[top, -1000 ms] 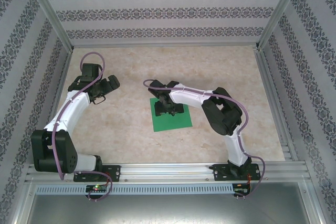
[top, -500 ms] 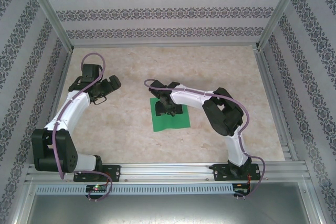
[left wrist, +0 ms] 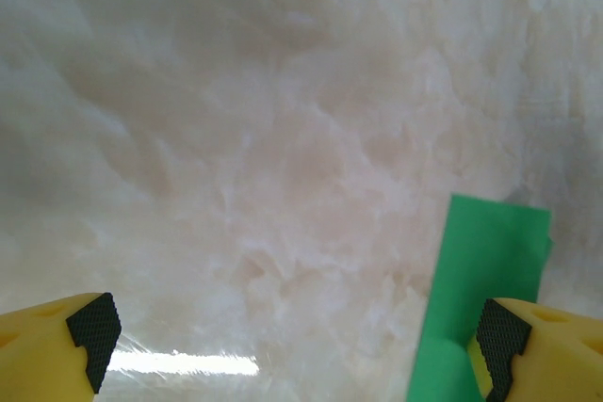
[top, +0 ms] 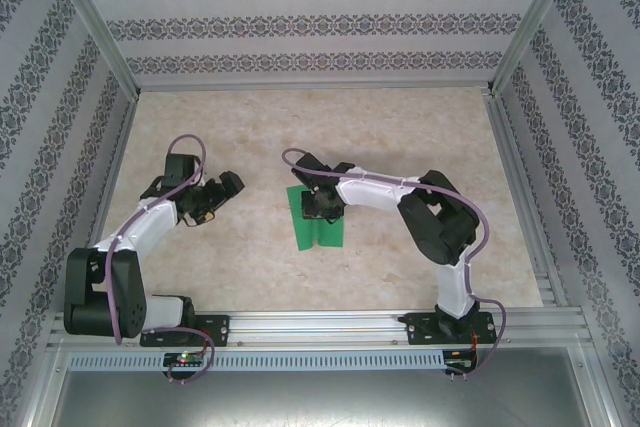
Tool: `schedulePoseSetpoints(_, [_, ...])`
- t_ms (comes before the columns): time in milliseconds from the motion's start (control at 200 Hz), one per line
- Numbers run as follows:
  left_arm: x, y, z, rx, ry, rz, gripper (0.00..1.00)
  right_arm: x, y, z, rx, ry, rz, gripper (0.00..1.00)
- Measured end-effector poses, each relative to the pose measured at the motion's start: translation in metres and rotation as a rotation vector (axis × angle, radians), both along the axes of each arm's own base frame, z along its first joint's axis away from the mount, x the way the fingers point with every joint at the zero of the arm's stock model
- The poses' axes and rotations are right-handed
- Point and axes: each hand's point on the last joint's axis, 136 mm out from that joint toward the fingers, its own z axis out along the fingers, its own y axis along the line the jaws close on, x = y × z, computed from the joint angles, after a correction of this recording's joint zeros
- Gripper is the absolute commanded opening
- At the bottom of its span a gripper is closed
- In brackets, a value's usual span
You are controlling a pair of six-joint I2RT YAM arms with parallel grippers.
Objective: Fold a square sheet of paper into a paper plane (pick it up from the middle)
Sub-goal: First fold in half a square sheet of paper at the center of the table.
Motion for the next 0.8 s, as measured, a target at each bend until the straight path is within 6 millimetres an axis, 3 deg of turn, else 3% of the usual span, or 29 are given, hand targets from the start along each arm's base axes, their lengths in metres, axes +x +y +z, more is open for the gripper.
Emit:
schedulePoseSetpoints(195, [-0.008, -0.019, -0.007, -0.123, -0.029, -0.033, 1.0, 0.008, 0.052, 0.048, 0.394, -0.075, 0.008, 0.33])
schedulePoseSetpoints(355, [-0.003, -0.033, 0.003, -0.227, -0.099, -0.058, 1.0, 0.015, 0.071, 0.072, 0.628, -0.078, -0.01, 0.33])
schedulePoseSetpoints(565, [0.002, -0.066, 0.024, -0.344, -0.161, -0.164, 0.94, 0.029, 0.067, 0.062, 0.764, -0.019, -0.079, 0.34])
schedulePoseSetpoints(694, [0.002, -0.081, 0.02, -0.398, -0.133, -0.205, 0.85, 0.03, 0.064, 0.046, 0.79, 0.029, -0.115, 0.35])
schedulePoseSetpoints(799, [0.007, -0.085, 0.011, -0.44, -0.103, -0.194, 0.72, 0.028, 0.062, 0.043, 0.8, 0.048, -0.124, 0.35])
